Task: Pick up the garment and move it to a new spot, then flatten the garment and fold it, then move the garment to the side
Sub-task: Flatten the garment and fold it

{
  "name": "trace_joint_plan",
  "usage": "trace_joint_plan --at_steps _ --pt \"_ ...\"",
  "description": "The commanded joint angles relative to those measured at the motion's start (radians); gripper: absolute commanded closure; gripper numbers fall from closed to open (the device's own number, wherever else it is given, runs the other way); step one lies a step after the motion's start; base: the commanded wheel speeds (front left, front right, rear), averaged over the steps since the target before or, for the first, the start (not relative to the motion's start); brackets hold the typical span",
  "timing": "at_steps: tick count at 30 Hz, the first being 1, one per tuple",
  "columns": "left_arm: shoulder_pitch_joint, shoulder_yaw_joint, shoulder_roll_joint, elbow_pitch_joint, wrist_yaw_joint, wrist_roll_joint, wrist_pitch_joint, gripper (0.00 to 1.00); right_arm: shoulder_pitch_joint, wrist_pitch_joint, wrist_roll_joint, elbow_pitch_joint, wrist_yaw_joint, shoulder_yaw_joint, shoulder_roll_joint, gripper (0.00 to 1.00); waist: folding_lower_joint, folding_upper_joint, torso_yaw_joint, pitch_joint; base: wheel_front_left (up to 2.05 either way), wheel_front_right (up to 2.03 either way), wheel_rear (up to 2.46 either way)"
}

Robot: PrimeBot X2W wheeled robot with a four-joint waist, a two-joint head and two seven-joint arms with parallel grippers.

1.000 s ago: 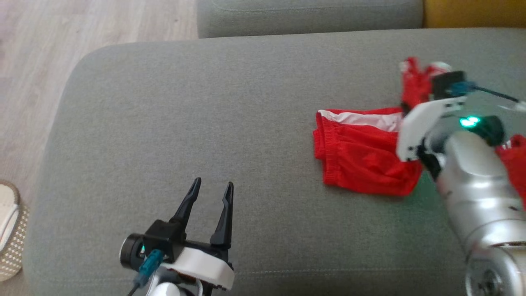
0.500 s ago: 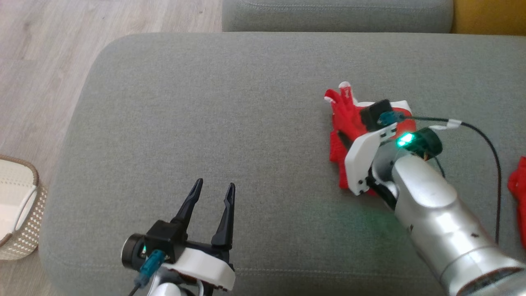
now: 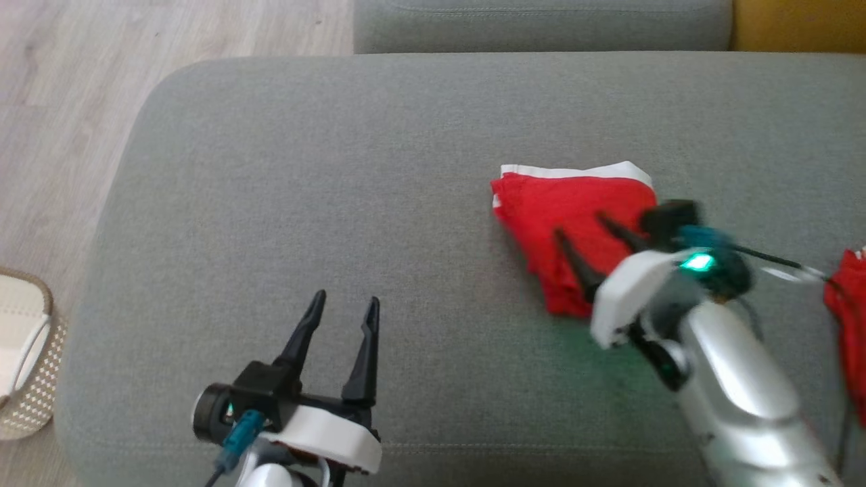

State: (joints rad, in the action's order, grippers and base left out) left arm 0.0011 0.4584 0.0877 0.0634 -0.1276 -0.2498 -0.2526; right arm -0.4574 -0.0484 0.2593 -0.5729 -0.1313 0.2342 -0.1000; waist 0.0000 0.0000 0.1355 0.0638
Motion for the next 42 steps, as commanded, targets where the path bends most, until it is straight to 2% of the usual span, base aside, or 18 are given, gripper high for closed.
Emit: trace_joint_plan --at_steps 1,6,9,14,21,26,31,33,36,39,42 --pt "-0.014 -0.041 -0.005 -0.039 -0.005 0.009 -0.009 0.00 0.002 0.015 -0.014 0.054 0.001 -0.010 0.002 0.00 0.0000 0.0000 -0.005 -0.003 0.00 0.00 0.00" --pt "0.006 -0.065 -0.004 -0.059 -0.018 0.011 -0.009 0.00 0.172 0.040 -0.047 0.276 0.001 -0.217 0.025 0.00 0.0000 0.0000 -0.034 -0.023 0.00 0.00 0.00" --pt "0.017 -0.080 -0.005 -0.077 -0.025 0.015 -0.009 0.00 0.268 0.064 -0.057 0.380 0.001 -0.296 0.037 0.00 0.0000 0.0000 -0.050 -0.036 0.00 0.00 0.00" --pt "0.047 -0.115 -0.007 -0.104 -0.042 0.025 -0.009 0.00 0.393 0.155 -0.037 0.460 0.001 -0.296 0.046 0.00 0.0000 0.0000 -0.082 -0.065 0.00 0.00 0.00" --pt "0.094 -0.153 -0.004 -0.106 -0.048 0.095 -0.009 0.00 0.488 0.286 -0.138 0.384 0.001 -0.273 0.049 0.00 0.0000 0.0000 -0.104 -0.089 0.00 0.00 0.00" --pt "0.118 -0.166 -0.012 -0.095 -0.054 0.131 -0.009 0.00 0.500 0.308 -0.148 0.323 0.001 -0.273 0.049 0.00 0.0000 0.0000 -0.107 -0.096 0.00 0.00 0.00" --pt "0.123 -0.169 -0.017 -0.089 -0.047 0.154 -0.009 0.00 0.493 0.310 -0.150 0.331 0.001 -0.281 0.050 0.00 0.0000 0.0000 -0.102 -0.094 0.00 0.00 0.00" --pt "0.122 -0.169 -0.019 -0.087 -0.043 0.161 -0.009 0.00 0.489 0.310 -0.143 0.326 0.001 -0.287 0.050 0.00 0.0000 0.0000 -0.094 -0.092 0.00 0.00 0.00" --pt "0.119 -0.167 -0.022 -0.082 -0.038 0.165 -0.009 0.00 0.470 0.310 -0.070 0.276 0.001 -0.270 0.050 0.00 0.0000 0.0000 -0.079 -0.086 0.00 0.00 0.00" --pt "0.119 -0.163 -0.025 -0.077 -0.034 0.165 -0.009 0.00 0.399 0.290 -0.003 0.197 0.001 -0.248 0.050 0.00 0.0000 0.0000 -0.063 -0.075 0.00 0.00 0.00" --pt "0.116 -0.157 -0.028 -0.075 -0.030 0.167 -0.009 0.00 0.325 0.259 0.007 0.143 0.001 -0.243 0.050 0.00 0.0000 0.0000 -0.049 -0.064 0.00 0.00 0.00"
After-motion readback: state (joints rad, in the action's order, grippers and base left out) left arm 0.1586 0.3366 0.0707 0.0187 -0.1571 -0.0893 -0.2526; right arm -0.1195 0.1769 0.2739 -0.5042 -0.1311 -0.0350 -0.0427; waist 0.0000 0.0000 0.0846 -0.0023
